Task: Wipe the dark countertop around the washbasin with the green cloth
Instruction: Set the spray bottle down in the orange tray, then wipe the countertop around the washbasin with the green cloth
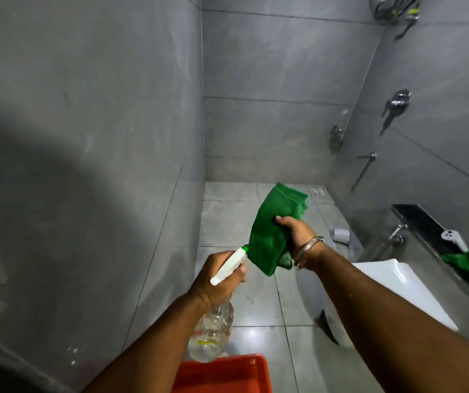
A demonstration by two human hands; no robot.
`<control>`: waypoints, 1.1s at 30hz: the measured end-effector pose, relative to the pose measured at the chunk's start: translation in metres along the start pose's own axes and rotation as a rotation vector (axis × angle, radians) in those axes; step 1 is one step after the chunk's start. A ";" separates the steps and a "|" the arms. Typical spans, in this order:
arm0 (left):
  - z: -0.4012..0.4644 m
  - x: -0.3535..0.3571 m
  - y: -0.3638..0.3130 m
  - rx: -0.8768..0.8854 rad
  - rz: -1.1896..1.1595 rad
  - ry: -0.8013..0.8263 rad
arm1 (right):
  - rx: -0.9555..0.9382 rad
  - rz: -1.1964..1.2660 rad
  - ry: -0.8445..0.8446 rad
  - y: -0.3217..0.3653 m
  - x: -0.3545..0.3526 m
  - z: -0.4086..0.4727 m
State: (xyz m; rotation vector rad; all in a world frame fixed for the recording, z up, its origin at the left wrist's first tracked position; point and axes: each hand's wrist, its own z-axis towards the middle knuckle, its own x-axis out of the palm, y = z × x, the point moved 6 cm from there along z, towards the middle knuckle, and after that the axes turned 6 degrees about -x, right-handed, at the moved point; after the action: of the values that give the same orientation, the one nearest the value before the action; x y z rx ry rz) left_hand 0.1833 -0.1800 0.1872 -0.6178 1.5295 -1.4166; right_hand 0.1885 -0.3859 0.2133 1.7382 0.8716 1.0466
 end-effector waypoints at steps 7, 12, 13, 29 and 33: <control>-0.018 0.006 0.007 -0.078 -0.041 -0.104 | -0.028 0.051 0.042 0.016 -0.002 0.002; -0.049 0.024 0.039 -0.121 -0.082 -0.091 | 0.001 -0.013 0.043 0.004 -0.011 0.001; -0.057 0.028 0.048 -0.145 -0.095 -0.057 | 0.021 -0.031 0.041 -0.004 -0.014 -0.002; -0.151 0.024 0.187 -0.243 0.052 -0.372 | 0.431 0.087 -0.054 -0.224 -0.082 -0.089; -0.162 0.023 0.198 -0.278 0.138 -0.309 | 0.509 0.075 -0.036 -0.246 -0.089 -0.109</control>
State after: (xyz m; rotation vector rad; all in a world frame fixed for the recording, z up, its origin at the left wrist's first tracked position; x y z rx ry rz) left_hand 0.0768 -0.0797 -0.0234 -0.8397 1.4961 -0.9613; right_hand 0.0257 -0.3427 -0.0143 2.2167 1.1265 0.8840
